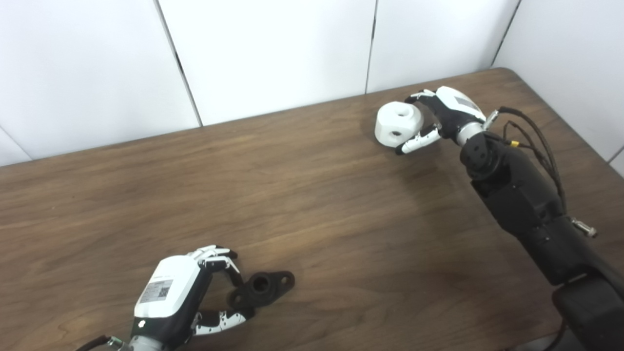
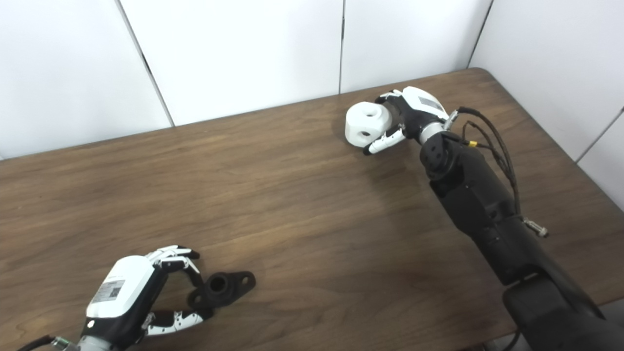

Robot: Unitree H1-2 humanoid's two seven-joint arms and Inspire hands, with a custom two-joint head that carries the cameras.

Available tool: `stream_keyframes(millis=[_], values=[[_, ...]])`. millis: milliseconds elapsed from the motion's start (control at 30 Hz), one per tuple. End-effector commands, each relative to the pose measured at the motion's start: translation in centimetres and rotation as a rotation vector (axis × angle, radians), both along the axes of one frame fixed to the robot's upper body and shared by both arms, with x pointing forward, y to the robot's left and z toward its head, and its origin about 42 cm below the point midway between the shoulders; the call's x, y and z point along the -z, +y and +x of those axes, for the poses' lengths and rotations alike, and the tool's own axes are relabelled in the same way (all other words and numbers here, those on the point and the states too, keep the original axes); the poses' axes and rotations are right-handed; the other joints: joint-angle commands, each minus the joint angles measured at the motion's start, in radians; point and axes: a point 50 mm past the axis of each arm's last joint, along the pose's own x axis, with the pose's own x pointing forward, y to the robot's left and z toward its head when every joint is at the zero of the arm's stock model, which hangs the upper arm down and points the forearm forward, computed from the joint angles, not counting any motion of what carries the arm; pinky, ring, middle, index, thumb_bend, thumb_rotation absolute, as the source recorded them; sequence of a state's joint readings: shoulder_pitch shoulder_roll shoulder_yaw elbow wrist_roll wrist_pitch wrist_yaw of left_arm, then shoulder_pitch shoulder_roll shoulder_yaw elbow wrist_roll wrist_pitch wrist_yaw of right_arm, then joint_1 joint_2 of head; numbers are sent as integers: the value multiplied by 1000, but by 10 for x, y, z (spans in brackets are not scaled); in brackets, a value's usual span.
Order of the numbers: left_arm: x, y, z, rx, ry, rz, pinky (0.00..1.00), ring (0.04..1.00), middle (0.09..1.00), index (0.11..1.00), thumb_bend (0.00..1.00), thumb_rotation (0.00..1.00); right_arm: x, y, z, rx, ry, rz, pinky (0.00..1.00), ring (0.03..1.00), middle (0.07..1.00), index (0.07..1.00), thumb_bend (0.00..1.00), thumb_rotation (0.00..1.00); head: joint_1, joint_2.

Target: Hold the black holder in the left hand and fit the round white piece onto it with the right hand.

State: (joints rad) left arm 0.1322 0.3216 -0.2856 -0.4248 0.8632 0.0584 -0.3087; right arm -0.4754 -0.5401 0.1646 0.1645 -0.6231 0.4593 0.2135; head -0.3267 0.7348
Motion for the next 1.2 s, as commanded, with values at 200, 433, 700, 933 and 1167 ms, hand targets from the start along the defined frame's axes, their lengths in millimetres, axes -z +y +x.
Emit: stream_keyframes(millis=[200,433,700,933,1167], values=[[30,19,-11,-59,169,73,777,845,776,488,517,54,-38,-4,12,-25,-109,-43,970,1000,956,820,758,267,1,5],[30,18,-11,-56,166,70,775,844,775,488,517,54,-42,-2,14,-40,-125,-43,962,1000,946,771,754,269,4,5],[30,17,-12,-58,166,70,777,846,777,488,517,54,-44,0,16,-47,-133,-40,970,1000,947,740,750,267,5,5],[29,17,-12,-58,164,65,779,845,776,487,517,52,-45,2,16,-48,-151,-30,968,1000,930,692,746,253,9,9],[28,17,-13,-60,165,68,777,843,778,488,517,53,-44,2,15,-63,-155,-53,969,998,925,652,732,245,11,15]])
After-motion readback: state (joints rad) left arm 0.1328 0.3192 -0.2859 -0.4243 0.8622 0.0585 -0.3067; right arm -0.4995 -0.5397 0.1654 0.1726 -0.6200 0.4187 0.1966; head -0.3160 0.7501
